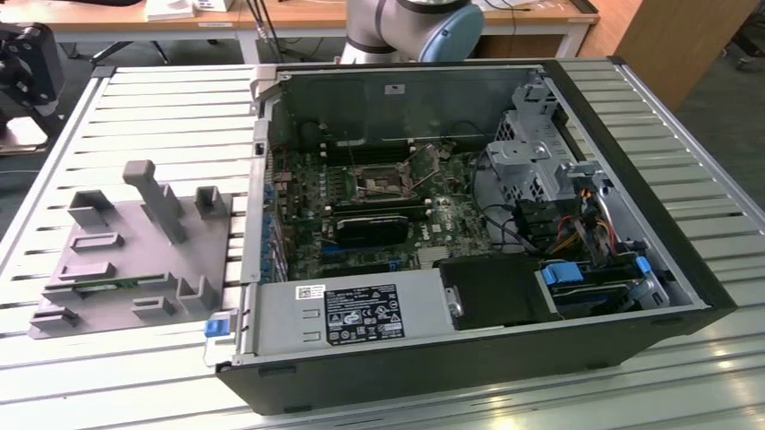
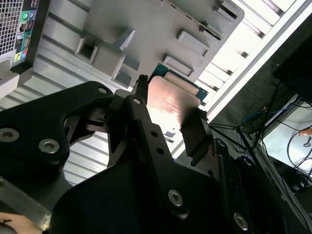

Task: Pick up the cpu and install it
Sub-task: 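Pick up the cpu and move it towards the insertion slot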

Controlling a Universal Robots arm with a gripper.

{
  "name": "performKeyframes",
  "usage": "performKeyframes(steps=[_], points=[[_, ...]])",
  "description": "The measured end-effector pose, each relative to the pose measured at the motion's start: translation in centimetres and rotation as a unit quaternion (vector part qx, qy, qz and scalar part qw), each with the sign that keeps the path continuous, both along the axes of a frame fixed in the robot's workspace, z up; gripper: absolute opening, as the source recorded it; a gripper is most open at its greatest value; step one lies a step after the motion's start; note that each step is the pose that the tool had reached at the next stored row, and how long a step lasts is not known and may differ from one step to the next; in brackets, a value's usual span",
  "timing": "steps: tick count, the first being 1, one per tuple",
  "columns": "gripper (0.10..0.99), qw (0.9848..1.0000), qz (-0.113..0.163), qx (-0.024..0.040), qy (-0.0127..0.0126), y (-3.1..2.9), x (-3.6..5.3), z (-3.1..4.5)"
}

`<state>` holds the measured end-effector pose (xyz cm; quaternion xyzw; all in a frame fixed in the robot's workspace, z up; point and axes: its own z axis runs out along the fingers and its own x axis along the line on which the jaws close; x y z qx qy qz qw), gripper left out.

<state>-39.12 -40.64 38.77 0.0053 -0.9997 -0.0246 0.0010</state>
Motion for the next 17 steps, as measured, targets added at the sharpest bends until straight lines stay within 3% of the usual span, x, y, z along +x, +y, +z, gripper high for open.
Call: performKeyframes(steps=[17], points=[[0.529, 1.0, 0.0, 0.0004, 0.0, 0.0, 1.63, 0.0]])
